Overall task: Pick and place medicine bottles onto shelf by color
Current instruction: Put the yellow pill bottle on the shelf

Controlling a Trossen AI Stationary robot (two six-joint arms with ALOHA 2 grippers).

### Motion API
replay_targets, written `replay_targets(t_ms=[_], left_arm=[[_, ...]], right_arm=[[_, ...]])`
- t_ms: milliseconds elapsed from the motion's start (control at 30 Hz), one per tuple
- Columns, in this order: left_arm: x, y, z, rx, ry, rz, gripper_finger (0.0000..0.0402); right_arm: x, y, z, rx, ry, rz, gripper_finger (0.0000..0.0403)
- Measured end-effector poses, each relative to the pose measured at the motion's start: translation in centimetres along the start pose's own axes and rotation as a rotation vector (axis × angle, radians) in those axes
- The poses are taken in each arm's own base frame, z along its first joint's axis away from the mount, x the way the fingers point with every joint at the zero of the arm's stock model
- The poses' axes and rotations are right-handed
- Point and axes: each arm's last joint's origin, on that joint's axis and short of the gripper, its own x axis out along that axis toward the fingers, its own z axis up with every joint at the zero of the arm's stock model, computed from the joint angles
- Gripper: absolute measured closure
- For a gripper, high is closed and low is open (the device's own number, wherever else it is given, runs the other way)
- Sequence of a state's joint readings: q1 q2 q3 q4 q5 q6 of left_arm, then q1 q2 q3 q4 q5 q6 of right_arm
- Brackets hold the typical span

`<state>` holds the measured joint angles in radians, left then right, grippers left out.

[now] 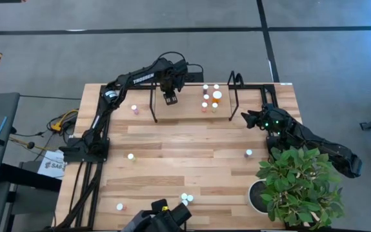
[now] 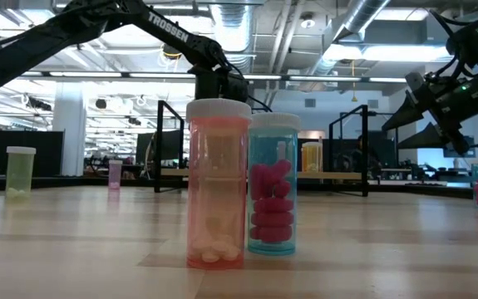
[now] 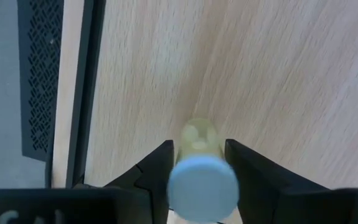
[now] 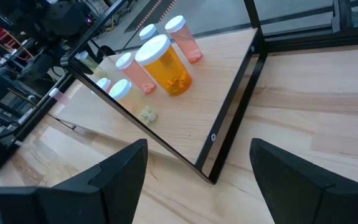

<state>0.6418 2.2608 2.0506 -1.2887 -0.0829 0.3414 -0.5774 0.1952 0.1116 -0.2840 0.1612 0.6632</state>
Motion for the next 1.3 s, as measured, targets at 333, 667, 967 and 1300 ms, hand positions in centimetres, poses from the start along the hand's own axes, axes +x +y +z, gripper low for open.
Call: replay_targets(t_ms=[333, 667, 967, 1300], left_arm=[[-0.3, 0.2, 0.3, -0.051, -0.030, 0.012, 0.0219], [-5.0, 1.1, 0.9, -0.130, -0.132, 0.095, 0.0170], [-9.3, -1.5, 1.4, -0.264, -0.243, 0.171, 0.0166], [-11.7, -6.8, 0.1, -0.396, -0.169, 0.095, 0.0166]], right_arm=[[0.0, 0.0, 0.0, 0.000, 0.000, 0.000, 0.0097], [0.0, 0.0, 0.0, 0.000, 0.000, 0.000, 0.0097], [0.0, 0.0, 0.0, 0.000, 0.000, 0.000, 0.0097], [0.0, 0.0, 0.0, 0.000, 0.000, -0.001, 0.0097]])
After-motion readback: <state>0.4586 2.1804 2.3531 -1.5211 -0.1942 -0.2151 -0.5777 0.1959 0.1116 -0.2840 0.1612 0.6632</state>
